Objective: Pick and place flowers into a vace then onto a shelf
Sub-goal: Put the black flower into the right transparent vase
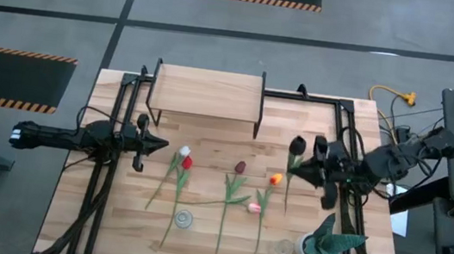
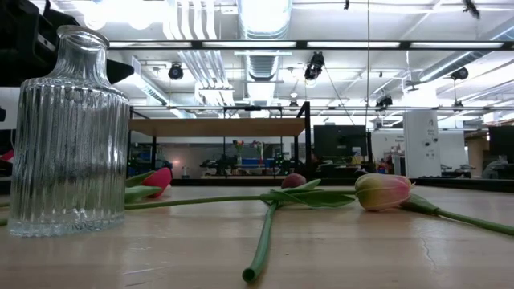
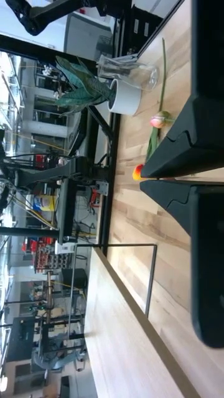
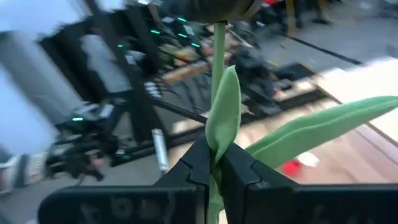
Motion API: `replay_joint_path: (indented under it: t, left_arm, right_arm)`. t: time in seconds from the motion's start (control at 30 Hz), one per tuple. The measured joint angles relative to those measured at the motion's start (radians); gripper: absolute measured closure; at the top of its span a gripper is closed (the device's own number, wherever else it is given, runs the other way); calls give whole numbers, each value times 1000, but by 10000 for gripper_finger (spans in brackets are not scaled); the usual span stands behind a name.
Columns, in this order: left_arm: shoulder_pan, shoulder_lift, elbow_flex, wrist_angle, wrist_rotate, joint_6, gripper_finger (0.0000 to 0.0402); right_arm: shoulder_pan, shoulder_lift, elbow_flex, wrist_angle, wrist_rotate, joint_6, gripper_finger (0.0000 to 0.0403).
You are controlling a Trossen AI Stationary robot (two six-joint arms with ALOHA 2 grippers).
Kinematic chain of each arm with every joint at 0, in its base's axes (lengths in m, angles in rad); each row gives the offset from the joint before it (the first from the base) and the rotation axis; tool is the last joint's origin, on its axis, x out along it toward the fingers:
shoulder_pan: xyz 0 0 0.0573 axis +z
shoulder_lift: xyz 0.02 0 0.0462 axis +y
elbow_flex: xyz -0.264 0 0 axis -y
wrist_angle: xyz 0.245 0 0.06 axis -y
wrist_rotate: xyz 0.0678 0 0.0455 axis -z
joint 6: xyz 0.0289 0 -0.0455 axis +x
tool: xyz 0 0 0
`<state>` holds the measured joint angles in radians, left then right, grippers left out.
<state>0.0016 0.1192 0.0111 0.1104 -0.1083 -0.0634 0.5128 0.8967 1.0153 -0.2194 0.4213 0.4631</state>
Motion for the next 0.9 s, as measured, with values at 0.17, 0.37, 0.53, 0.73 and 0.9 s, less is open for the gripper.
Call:
replay_joint_path:
  t: [0.17, 0.37, 0.53, 0.73, 0.9]
  left_arm:
    - [0, 0, 0, -22, 0, 2, 402]
    - [0, 0, 0, -25, 0, 2, 402]
    - [0, 0, 0, -25, 0, 2, 402]
    - [0, 0, 0, -25, 0, 2, 402]
    - [0, 0, 0, -25, 0, 2, 402]
  right_arm:
    - [99, -2, 5, 66, 0, -65, 392]
    - [181, 17, 4, 88, -2, -77, 392]
    - [215, 57, 0, 103, 0, -87, 392]
    - [216, 113, 0, 116, -1, -120, 392]
    - [217, 135, -1, 134, -5, -109, 392]
